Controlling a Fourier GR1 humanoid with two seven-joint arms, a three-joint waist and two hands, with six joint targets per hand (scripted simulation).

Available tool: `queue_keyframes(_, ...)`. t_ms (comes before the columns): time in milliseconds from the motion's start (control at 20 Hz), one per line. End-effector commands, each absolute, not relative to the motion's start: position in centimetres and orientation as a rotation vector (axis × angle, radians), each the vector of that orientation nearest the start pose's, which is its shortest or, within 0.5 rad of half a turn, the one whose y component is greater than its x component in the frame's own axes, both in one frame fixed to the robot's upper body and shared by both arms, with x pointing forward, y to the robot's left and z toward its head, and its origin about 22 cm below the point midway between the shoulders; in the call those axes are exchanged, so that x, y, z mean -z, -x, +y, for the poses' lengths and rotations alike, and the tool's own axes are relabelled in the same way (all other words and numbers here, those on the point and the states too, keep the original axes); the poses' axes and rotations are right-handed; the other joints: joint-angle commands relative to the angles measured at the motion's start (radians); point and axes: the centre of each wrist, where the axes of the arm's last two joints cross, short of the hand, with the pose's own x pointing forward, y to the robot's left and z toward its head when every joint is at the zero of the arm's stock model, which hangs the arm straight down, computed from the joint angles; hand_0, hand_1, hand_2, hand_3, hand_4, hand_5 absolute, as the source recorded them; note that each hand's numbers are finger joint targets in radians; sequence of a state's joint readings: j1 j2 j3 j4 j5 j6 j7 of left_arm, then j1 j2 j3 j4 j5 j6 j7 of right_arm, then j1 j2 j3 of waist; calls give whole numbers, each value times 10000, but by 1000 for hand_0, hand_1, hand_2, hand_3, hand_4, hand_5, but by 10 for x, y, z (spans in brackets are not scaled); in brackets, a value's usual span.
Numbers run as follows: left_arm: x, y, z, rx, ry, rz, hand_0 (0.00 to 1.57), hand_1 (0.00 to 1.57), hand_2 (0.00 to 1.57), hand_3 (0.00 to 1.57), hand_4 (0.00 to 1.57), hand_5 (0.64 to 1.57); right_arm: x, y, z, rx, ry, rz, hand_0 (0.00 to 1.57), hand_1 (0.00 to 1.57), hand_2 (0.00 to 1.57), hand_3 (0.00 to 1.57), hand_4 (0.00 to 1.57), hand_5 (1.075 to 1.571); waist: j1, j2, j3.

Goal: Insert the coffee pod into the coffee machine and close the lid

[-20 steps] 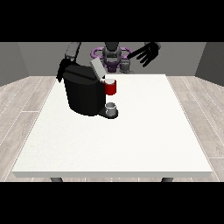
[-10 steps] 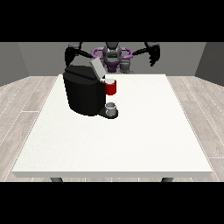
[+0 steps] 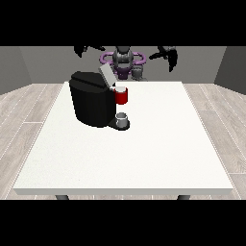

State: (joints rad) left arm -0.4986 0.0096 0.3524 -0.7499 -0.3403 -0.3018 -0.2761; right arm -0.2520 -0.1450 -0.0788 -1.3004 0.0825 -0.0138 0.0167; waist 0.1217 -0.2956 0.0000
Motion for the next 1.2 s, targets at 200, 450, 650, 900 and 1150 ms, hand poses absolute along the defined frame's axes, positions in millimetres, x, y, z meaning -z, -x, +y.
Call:
queue_keyframes(200, 44, -333, 223, 3168, 1921, -15196, 0, 0, 0, 0, 391, 1571, -46, -341, -290, -452, 2367, -15710, 0, 0, 0, 0, 0, 1571, 851, 1201, 4)
queue_keyframes(450, 29, -328, 234, 3081, 1569, -15408, 0, 0, 0, 0, 361, 1571, -33, -341, -275, -116, 1062, -15252, 0, 0, 0, 0, 83, 1571, 737, 1458, 3)
queue_keyframes(650, 8, -329, 233, 3028, 1327, -15809, 0, 0, 0, 0, 323, 1571, -54, -357, -295, 155, 664, -15253, 0, 0, 0, 0, 97, 1571, 689, 1873, 3)
queue_keyframes(900, -8, -313, 220, 3217, 1507, -15973, 0, 0, 0, 0, 371, 1571, -51, -369, -284, 91, 918, -14991, 0, 0, 0, 0, 56, 1571, 913, 2140, 3)
queue_keyframes(1150, -13, -307, 250, 2922, 934, -16587, 0, 0, 0, 0, 360, 1571, -66, -380, -263, -852, 514, -15262, 0, 0, 0, 0, 0, 1571, 524, 2756, 1)
